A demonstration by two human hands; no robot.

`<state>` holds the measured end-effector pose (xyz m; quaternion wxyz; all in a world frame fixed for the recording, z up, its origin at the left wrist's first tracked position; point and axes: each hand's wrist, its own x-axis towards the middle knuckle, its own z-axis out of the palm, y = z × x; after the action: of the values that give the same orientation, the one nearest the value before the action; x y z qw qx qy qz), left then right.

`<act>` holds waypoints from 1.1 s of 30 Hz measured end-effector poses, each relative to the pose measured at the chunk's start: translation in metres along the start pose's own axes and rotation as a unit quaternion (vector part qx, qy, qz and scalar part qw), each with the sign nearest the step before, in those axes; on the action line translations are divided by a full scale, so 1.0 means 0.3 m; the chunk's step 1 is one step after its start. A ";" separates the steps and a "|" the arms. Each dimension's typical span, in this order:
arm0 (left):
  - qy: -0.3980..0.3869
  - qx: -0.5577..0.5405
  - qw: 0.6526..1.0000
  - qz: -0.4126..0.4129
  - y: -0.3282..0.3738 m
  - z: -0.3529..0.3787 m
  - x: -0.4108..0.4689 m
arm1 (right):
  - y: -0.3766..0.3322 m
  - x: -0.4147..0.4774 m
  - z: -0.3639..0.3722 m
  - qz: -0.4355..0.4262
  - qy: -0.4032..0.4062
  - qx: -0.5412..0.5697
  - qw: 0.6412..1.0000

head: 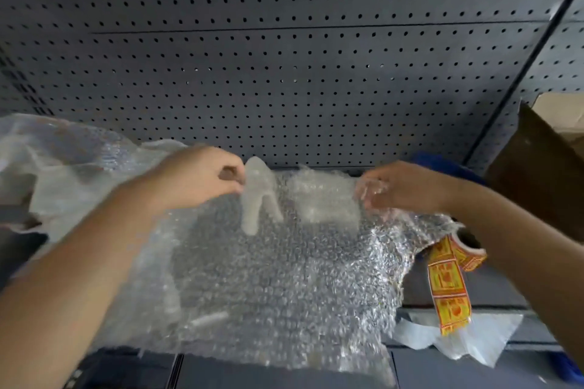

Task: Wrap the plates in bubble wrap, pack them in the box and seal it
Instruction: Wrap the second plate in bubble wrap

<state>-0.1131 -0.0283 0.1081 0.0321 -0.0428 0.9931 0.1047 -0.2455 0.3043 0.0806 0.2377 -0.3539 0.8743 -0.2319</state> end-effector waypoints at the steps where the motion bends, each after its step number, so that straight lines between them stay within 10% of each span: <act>1: 0.015 0.018 1.000 0.006 0.008 0.062 0.018 | 0.036 0.030 0.031 0.000 -0.005 -0.018 1.000; 8: 0.158 0.022 0.978 0.138 0.242 0.392 -0.045 | 0.137 0.147 0.161 0.037 0.093 -0.138 0.985; 14: -0.029 0.039 0.988 0.148 0.352 0.603 -0.093 | 0.126 0.170 0.208 0.069 0.148 -0.190 0.968; 22: -0.064 0.029 0.985 0.158 0.265 0.716 -0.099 | 0.212 0.074 0.088 0.121 0.276 0.113 0.947; 29: -0.017 -0.002 0.990 0.143 0.281 0.699 -0.077 | 0.290 0.031 0.089 0.142 0.052 -0.218 0.964; 33: -0.024 -0.010 0.988 0.152 0.278 0.714 -0.083 | 0.282 0.028 0.133 0.131 0.052 -0.344 0.928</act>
<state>-0.0843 0.0999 -0.0820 0.0395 0.1107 0.9859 0.1193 -0.2708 0.3430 -0.0012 0.0837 -0.2834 0.9503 0.0977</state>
